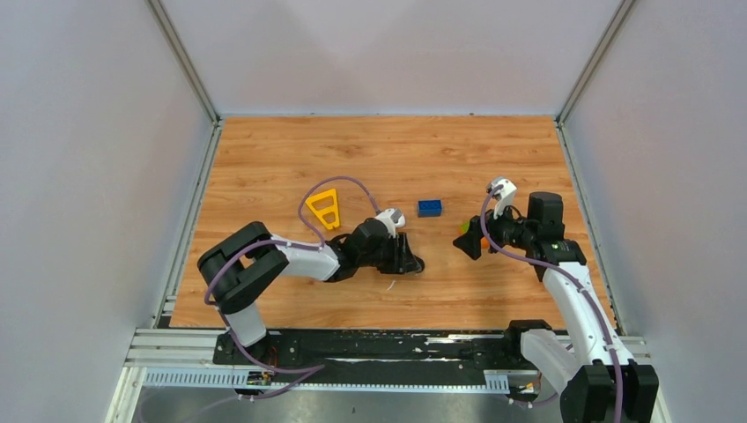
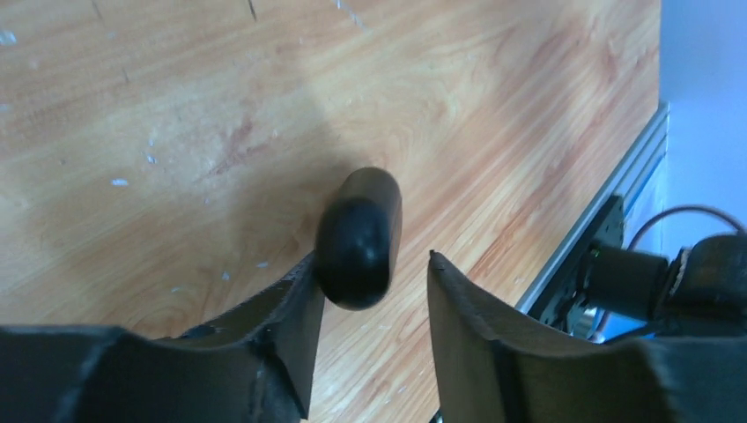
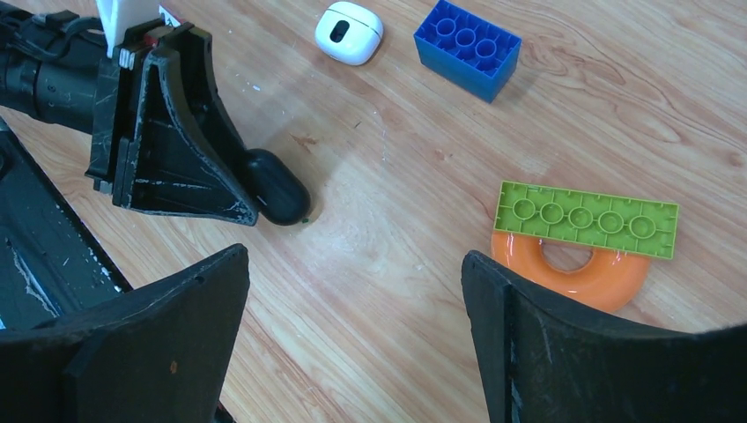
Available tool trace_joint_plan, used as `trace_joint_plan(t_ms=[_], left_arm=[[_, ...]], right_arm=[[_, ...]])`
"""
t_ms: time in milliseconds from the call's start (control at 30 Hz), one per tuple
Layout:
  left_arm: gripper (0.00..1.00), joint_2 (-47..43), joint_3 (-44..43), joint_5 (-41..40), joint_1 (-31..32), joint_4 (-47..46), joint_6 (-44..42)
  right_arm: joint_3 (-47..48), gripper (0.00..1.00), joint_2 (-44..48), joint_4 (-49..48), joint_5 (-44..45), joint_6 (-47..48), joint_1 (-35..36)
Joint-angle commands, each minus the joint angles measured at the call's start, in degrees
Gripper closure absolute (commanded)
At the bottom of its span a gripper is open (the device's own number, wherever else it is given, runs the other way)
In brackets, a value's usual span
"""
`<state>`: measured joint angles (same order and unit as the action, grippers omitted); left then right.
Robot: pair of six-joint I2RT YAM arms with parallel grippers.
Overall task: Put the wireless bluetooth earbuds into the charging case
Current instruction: Place the charging case with the earbuds at the center of the board, then reset both arms
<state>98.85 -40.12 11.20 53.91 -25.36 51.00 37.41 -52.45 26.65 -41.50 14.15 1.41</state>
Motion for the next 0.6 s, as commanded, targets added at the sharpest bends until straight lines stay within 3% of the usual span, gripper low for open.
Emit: trace_joint_plan(t_ms=[0, 33, 67, 167, 333, 567], left_arm=[[0.4, -3.6, -6.7, -6.6, 0.0, 12.3, 1.9], [0.17, -4.5, -7.9, -7.6, 0.1, 16.4, 1.2], [0.02, -5.4, -9.0, -8.5, 0.0, 20.0, 0.5], [0.0, -8.9, -11.5, -11.0, 0.0, 30.6, -2.6], [0.0, -19.6, -14.1, -22.4, 0.0, 45.2, -11.9], [0.0, -39.8, -9.9, -47.3, 0.0, 48.6, -32.3]], right_arm=[[0.0, 0.1, 0.9, -2.8, -1.6, -0.4, -0.6], [-0.1, 0.1, 1.0, -2.8, -1.8, -0.4, -0.8], [-0.1, 0.1, 0.9, -2.8, -1.9, -0.4, -0.8], [-0.2, 0.1, 0.9, -3.0, -1.6, -0.5, -0.9], [0.4, 0.1, 0.7, -3.1, 0.4, -1.5, -3.6], [6.1, 0.1, -1.9, -1.9, 18.4, -12.9, -4.1]])
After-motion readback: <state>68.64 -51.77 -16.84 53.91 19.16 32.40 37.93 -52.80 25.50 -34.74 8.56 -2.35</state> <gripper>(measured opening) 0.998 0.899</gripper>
